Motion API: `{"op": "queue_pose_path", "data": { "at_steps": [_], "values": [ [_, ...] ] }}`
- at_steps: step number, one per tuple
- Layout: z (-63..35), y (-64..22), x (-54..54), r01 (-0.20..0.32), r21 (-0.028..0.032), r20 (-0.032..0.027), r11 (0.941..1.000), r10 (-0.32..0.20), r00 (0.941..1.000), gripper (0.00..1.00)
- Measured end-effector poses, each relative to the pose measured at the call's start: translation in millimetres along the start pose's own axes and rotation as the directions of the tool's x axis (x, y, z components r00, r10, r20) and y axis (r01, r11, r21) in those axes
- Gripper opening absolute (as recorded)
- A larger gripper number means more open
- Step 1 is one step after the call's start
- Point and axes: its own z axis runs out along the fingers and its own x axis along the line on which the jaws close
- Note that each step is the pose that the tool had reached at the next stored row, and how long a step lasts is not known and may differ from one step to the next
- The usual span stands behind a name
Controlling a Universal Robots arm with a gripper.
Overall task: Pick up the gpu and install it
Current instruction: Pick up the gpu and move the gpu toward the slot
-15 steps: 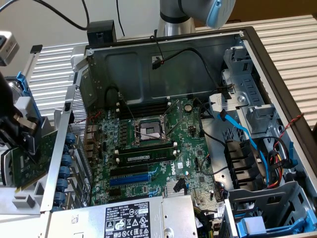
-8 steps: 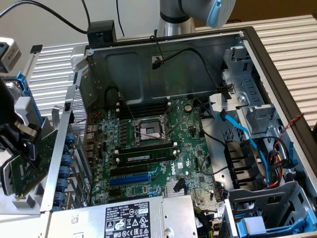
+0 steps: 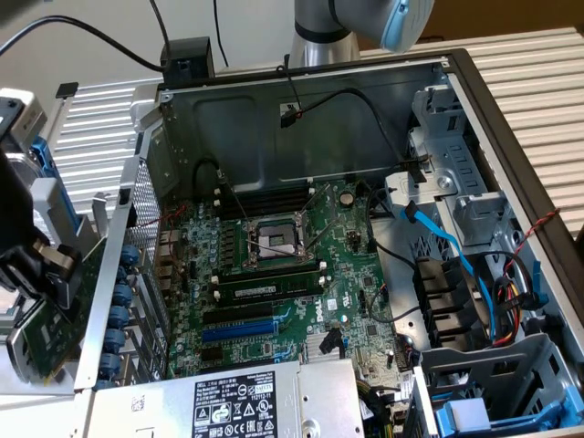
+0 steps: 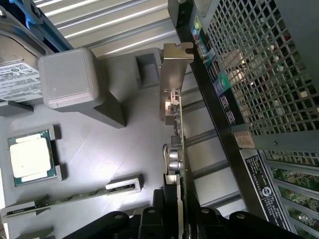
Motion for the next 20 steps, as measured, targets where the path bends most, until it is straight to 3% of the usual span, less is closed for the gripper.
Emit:
{"op": "queue_pose_path", "data": {
  "at_steps": [2,4,7,10,14,15,18,20],
  "values": [
    [1.8,-0.5,-0.1,-0.007,0.0020,-0.0029,1.0000,0.007,1.0000,0.29],
    [2.6,-0.6,-0.1,-0.013,0.0081,-0.0049,0.9999,0.013,0.9999,0.29],
    [3.6,-0.8,-0.1,-0.017,0.0254,-0.0017,0.9995,0.017,0.9998,0.29],
    [4.5,-0.9,-0.2,-0.021,0.0391,-0.0027,0.9990,0.021,0.9998,0.30],
    [5.7,-1.0,-0.1,-0.029,0.0568,-0.0060,0.9980,0.029,0.9995,0.49],
    [6.0,-1.0,-0.1,-0.032,0.0613,-0.0068,0.9976,0.033,0.9994,0.49],
    [6.1,-0.9,-0.5,-0.039,0.0813,-0.0116,0.9959,0.040,0.9991,0.49],
    [6.1,-0.7,-0.7,-0.041,0.1020,-0.0112,0.9940,0.042,0.9991,0.49]
  ]
}}
